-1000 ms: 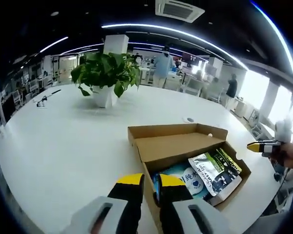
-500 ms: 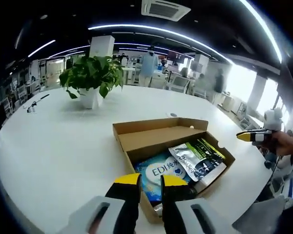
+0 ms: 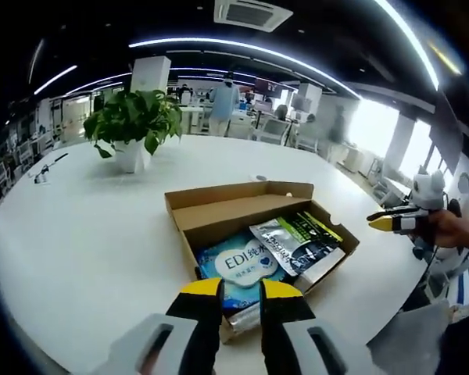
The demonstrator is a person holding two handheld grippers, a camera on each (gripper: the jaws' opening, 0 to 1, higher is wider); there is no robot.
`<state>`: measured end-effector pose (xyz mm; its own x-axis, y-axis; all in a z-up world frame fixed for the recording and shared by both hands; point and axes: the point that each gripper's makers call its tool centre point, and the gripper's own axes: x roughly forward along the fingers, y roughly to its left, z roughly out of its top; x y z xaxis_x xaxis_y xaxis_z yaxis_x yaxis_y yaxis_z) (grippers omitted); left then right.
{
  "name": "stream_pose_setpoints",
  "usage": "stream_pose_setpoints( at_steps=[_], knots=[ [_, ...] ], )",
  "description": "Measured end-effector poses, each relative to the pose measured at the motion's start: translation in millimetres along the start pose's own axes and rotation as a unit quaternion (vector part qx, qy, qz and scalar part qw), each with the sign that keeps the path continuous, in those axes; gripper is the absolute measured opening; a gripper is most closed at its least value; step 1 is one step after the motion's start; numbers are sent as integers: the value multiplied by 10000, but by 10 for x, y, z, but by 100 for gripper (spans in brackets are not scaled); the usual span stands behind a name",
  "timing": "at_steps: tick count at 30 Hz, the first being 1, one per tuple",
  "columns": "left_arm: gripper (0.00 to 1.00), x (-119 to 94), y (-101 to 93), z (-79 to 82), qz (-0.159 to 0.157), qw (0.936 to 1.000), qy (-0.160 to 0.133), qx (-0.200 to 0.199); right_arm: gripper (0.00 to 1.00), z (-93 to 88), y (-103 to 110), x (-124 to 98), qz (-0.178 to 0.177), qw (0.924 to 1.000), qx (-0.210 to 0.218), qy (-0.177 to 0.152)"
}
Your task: Operate the shoe box by opening the lid, removing the specified soft item, and placing it in the target area until the item is outside and the box remains undamaged.
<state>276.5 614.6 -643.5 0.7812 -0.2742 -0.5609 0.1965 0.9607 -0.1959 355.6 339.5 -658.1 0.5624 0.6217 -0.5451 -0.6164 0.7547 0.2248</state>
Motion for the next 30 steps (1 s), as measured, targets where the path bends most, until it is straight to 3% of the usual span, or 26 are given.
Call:
stream_pose_setpoints(
  at_steps=[14, 23, 30],
  knots=[
    [18, 123, -136, -1, -178, 9998, 99, 28, 23, -179, 43, -32, -10, 10000, -38, 86],
    [18, 377, -263, 60, -395, 9988, 281, 122, 23, -207, -46, -127, -96, 9999, 70, 29],
    [18, 573, -365, 47, -570, 9971, 472, 174, 24, -354, -147, -257, -264, 9992, 286, 22]
  ],
)
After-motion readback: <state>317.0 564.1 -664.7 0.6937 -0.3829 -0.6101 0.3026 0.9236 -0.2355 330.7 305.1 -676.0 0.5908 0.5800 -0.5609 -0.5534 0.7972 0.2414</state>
